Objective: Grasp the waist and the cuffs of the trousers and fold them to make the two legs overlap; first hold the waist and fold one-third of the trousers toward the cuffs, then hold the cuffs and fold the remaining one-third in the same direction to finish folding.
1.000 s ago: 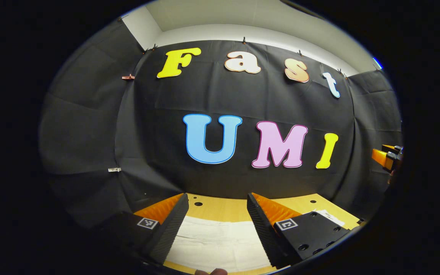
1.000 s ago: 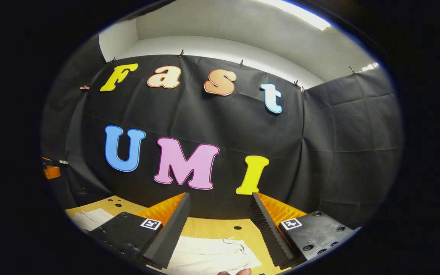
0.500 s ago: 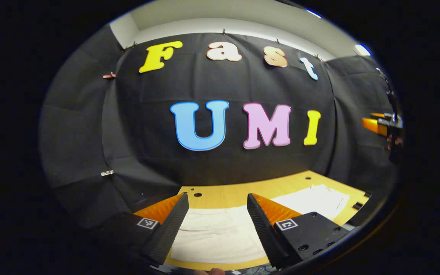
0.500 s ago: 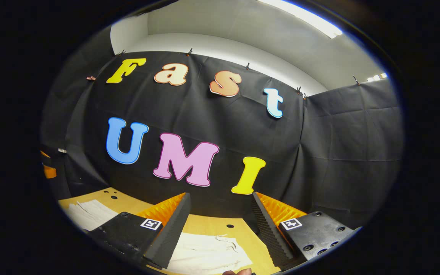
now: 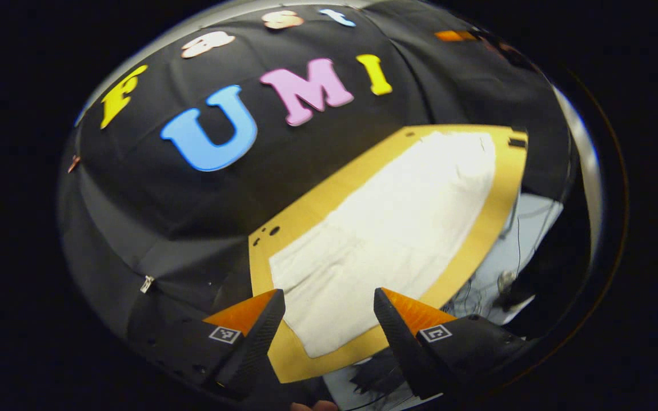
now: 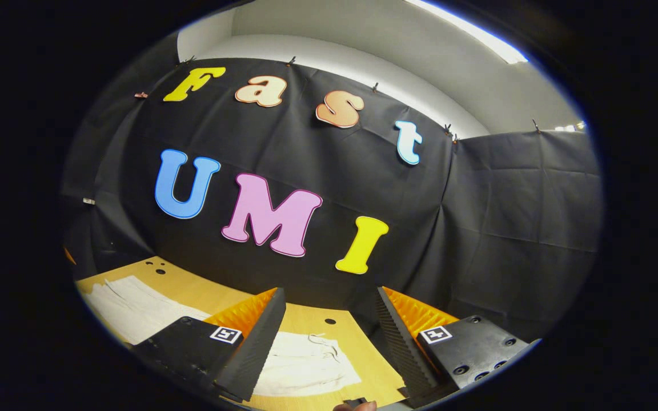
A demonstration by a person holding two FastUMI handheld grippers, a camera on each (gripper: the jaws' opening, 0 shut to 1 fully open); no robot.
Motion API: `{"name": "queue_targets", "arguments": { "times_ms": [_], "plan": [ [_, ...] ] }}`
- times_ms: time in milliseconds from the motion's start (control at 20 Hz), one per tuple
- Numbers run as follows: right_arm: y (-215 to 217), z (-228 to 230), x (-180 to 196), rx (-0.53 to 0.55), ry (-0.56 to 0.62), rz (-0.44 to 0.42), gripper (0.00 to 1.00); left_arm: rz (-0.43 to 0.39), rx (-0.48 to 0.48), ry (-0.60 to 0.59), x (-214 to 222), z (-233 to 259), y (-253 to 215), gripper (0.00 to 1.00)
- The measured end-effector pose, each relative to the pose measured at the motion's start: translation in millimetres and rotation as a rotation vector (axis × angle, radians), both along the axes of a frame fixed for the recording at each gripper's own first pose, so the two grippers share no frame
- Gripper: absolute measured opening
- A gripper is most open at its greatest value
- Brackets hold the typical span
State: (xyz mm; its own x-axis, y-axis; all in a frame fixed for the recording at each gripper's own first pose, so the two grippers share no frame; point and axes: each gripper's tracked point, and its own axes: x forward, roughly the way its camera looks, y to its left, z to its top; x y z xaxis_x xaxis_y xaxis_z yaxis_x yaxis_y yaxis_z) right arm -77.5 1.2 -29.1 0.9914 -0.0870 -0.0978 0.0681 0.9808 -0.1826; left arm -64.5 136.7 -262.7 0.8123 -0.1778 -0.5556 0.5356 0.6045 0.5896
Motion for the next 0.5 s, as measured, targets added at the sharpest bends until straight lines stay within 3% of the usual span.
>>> {"name": "queue_targets", "arguments": {
  "times_ms": [300,500],
  "plan": [
    [-16,-12,-13,-0.06,0.039,-0.05,0.95,-0.093,0.298,0.166,13,-86,47,0.98],
    [-34,-28,-26,-0.066,0.092,-0.098,0.97,-0.139,0.364,0.244,30,-117,57,0.97]
  ]
}}
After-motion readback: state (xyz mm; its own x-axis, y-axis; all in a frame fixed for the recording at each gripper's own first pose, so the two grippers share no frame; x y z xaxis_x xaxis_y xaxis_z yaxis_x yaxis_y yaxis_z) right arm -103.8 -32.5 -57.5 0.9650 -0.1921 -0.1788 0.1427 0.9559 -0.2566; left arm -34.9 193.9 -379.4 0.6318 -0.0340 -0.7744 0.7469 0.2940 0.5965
